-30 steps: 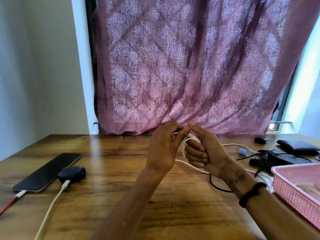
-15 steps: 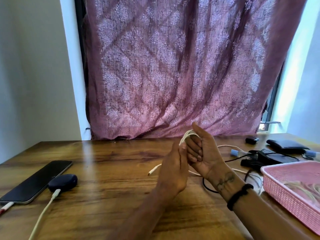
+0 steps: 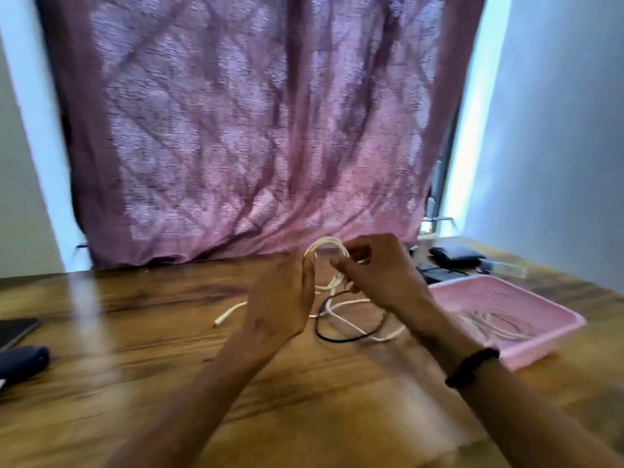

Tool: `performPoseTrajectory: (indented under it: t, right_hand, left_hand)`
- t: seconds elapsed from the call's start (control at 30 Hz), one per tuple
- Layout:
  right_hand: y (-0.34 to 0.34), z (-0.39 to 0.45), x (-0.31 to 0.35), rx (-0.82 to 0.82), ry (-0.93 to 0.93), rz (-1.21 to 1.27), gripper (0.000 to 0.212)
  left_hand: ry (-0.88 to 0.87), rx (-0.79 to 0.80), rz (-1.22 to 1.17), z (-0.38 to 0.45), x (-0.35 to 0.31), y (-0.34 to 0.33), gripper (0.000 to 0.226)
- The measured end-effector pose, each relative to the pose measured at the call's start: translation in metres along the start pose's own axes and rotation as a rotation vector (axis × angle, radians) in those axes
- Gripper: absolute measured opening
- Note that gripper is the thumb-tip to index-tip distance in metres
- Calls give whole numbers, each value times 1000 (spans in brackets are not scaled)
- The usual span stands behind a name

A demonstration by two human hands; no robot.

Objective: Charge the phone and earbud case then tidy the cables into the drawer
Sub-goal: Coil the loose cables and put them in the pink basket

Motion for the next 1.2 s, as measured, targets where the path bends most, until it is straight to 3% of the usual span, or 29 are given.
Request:
performPoseTrajectory:
  t: [0.13,0.3,0.4,0.53,0.63,0.83,0.93,1.03,1.2]
  right_hand:
    - [94,8,-26,-44,-51,-257,11]
    - [176,6,-88,225,-254,-436,8]
    - [190,4,-127,369,-375,-607,6]
    - [194,1,-159,438,-466,-773,24]
    - [193,-1,-170,443,-393,-844,33]
    - [170,-9,-161,467,-64,-1086,18]
    - [176,-14,-157,507,-139,-1031,24]
    - [183,-14,-144,558,-203,-1005,20]
    - [187,-15,-123,615,-220,-1050,36]
  left_hand:
    - [30,165,-91,33,-82,-30,48]
    - [89,512,36,50,-174,-87,53]
    - [26,716,217,42,-207,-114,53]
    - [-78,923,316,32,-226,-141,47]
    - [-147,867,337,32,-225,-144,39]
    - [-196,706,214,37,-207,-150,42]
    - [-188,553,150,41,-202,-145,54]
    - [-139,412,-23,46,-186,-135,49]
    - [-89,296,-160,42,-135,-96,50]
Point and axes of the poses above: each hand's wrist, its own z-axis towards the middle knuckle, its own y-axis out of the back of the hand, x = y × z, the point moved 5 cm from there along z, towards the middle knuckle, and after that the axes turned 2 degrees about x, right-handed, at the moved point
